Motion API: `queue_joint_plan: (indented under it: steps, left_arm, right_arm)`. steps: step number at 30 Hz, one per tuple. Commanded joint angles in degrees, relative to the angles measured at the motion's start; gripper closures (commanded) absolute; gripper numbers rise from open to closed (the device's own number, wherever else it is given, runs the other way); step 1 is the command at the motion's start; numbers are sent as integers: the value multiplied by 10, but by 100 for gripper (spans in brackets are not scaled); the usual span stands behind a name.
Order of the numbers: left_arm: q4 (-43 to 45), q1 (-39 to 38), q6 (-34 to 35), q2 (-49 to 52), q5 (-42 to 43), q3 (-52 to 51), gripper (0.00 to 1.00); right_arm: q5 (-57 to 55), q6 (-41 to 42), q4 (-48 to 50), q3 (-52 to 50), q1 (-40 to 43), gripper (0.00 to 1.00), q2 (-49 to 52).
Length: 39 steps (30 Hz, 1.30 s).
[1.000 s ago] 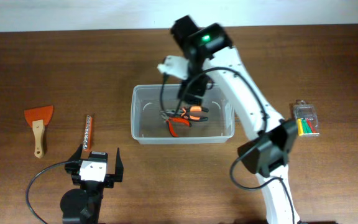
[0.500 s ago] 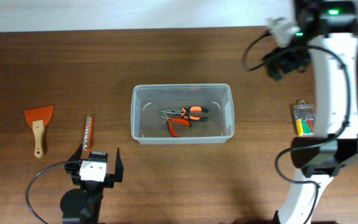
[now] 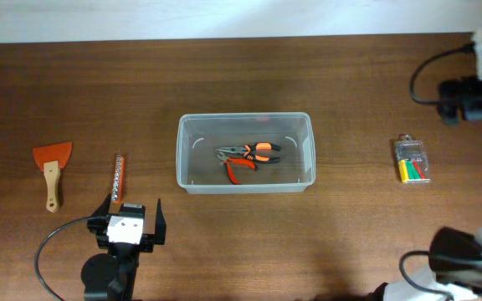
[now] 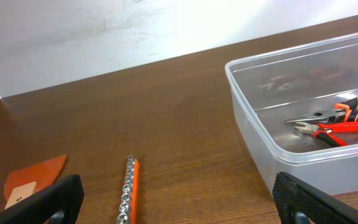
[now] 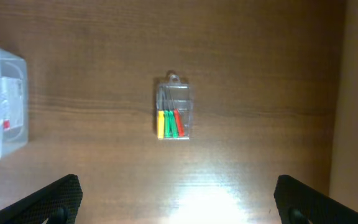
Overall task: Pack container
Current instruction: 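Raise the right gripper and move it to the screwdriver case, then lower the right gripper over the clear screwdriver case and align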
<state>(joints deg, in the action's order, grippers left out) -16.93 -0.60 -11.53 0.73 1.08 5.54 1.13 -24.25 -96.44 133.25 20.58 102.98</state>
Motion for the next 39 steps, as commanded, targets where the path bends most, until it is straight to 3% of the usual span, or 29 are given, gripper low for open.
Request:
queue_joint_plan:
  steps: [1,9,20,26,31,39]
  left_arm:
    - [0,3,3,-4,6,-3,1]
    - [0,3,3,-4,6,-3,1]
    - [0,3,3,-4,6,-3,1]
    - [0,3,3,-4,6,-3,1]
    - [0,3,3,-4,6,-3,1]
    - [0,3,3,-4,6,-3,1]
  right_arm:
    - [88,-71,25,-45,41,1,15]
    - [90,-72,144,-150,73,1,42]
    - [85,-68,178,-240,68,1,102]
    - [85,-63,183,-259,68,1,169]
    - [29,-10,193,-259,68,1,224]
    - [12,13,222,-259,68,2,238]
